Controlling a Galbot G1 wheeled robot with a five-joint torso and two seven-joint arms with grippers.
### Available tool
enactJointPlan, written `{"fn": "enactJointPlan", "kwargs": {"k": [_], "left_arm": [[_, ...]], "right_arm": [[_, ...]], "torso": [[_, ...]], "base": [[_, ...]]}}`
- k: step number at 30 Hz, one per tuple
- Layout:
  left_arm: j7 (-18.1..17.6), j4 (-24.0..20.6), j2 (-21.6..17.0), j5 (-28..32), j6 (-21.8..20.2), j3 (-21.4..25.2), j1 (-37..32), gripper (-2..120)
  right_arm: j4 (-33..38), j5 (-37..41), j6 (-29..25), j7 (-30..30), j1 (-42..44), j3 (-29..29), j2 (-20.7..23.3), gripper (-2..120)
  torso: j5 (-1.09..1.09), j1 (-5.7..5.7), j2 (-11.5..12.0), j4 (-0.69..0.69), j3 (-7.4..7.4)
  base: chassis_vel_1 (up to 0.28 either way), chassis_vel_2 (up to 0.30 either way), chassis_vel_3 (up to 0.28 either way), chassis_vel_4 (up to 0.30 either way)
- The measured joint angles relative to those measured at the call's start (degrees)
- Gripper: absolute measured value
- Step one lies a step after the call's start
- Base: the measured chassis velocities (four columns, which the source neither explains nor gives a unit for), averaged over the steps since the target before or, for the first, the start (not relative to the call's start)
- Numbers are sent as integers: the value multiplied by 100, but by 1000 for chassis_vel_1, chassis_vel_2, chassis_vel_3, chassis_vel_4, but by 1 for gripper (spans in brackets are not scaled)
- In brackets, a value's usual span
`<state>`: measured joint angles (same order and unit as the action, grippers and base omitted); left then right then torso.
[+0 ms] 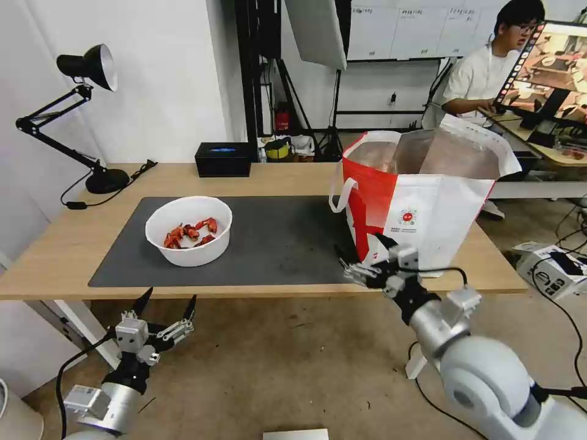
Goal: Pick up the trash from the table and place it into the takeout bag.
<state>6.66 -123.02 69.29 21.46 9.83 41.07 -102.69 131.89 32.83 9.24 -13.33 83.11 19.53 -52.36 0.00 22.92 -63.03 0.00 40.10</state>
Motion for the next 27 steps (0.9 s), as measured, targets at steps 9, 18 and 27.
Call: {"fn": "enactJointPlan", "kwargs": {"k": [9,18,27], "left_arm": [[0,-2,-23,25,32,8,6,100],[1,41,-43,50,57,8,20,100],[5,121,-46,55,73,-54,66,100]], "right_arm": [[-527,-1018,-855,-62,1121,47,-643,100],[-755,-1175,-922,-201,1162,2,-709,100],[-819,-1188,-852,-202,1032,-108,-756,100]], "torso": [[0,-1,0,-1,0],[0,0,0,0,0],[0,0,0,0,1]], "base": [[0,0,0,0],[0,0,0,0],[0,0,0,0]]}}
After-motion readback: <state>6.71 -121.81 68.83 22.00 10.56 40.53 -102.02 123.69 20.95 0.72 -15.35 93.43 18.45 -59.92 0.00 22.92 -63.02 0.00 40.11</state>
